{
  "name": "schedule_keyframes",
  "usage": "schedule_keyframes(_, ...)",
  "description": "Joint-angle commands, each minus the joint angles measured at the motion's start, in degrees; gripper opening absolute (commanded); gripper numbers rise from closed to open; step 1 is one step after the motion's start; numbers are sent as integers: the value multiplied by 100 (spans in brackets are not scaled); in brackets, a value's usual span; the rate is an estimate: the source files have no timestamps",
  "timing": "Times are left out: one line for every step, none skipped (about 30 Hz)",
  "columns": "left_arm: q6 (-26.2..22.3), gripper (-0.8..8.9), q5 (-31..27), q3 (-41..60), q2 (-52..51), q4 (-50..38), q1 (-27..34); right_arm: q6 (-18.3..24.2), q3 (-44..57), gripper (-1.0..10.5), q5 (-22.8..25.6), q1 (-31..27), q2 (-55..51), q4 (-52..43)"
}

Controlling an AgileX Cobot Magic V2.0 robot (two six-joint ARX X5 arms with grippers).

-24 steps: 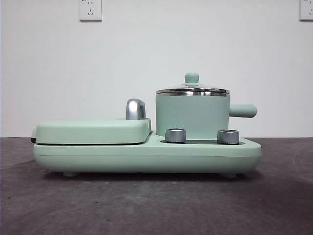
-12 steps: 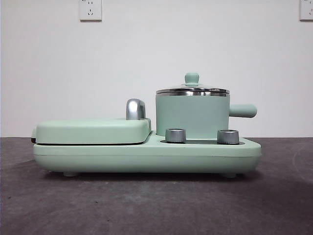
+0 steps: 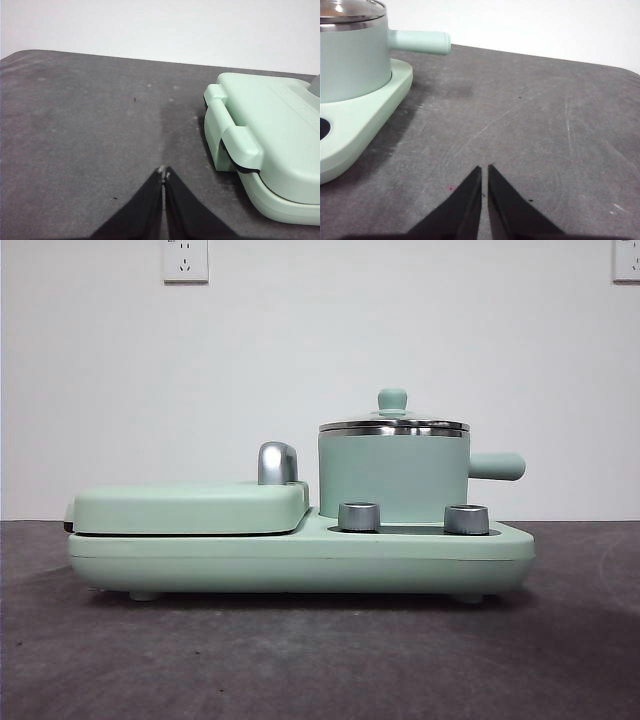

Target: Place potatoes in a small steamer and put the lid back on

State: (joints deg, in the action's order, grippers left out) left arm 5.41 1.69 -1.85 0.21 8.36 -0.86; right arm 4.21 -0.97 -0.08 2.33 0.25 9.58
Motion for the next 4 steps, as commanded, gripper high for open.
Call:
schedule_keyframes(20,6,2,107,-2,-61,15,-76,24,19,13,7,-4,-57)
schedule_keyframes(20,6,2,107,-2,-61,15,-76,24,19,13,7,-4,-57)
schedule_keyframes(20,6,2,107,-2,-61,15,-76,24,19,11,7,-4,-57)
schedule_keyframes(20,6,0,107,-2,-63,15,-76,24,19,13,7,-4,-57)
